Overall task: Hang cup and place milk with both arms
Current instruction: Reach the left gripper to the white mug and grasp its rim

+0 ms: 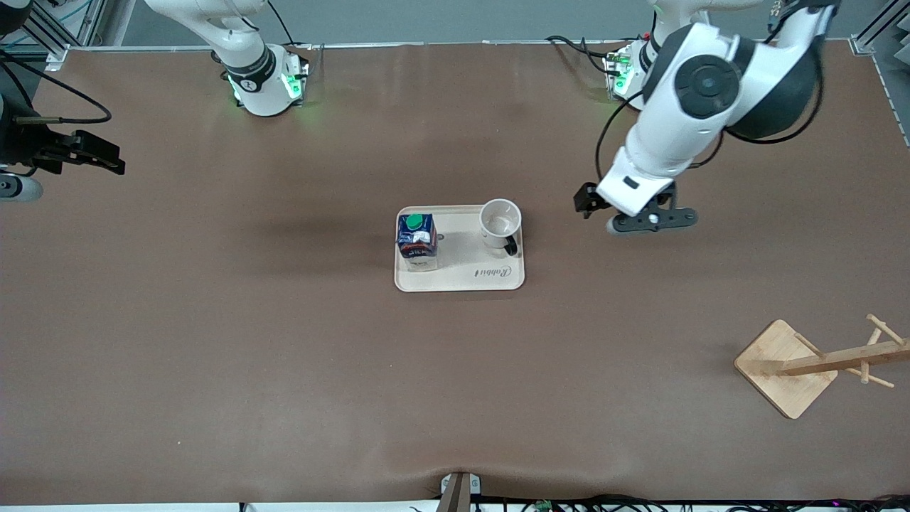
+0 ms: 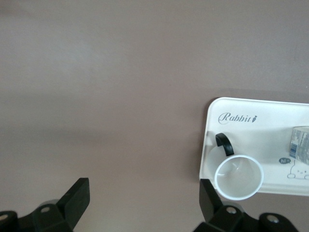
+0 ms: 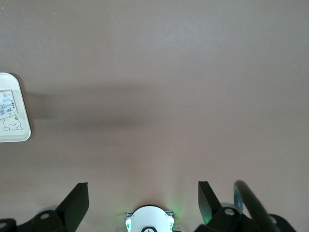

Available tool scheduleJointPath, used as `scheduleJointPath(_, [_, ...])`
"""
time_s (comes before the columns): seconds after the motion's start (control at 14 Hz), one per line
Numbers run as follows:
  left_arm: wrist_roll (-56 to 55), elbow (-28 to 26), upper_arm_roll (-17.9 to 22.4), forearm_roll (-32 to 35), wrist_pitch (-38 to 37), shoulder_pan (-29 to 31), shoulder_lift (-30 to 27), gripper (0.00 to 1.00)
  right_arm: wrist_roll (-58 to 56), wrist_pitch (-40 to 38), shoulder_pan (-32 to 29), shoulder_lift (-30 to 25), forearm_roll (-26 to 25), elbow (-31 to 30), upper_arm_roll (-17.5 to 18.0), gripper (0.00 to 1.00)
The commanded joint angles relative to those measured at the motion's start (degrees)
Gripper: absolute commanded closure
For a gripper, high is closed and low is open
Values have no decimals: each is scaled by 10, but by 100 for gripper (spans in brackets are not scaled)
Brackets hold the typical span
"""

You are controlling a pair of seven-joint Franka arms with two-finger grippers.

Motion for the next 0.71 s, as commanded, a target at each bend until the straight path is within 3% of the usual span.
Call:
scheduleJointPath(0.0, [-46, -62, -26, 9, 70, 1, -6, 0, 3, -6, 2, 3, 1, 4, -1, 0])
scheduleJointPath(0.21, [-87, -77, -33, 15, 107, -26, 35, 0, 3, -6, 2, 3, 1, 6, -1, 0])
scheduleJointPath(0.36, [-131, -77, -34, 72, 123, -46, 66, 9, 3, -6, 2, 3, 1, 2, -1, 0])
scheduleJointPath(0.64, [-217, -75, -34, 84, 189, -75, 131, 20, 4, -7, 4, 6, 1, 3, 0, 0])
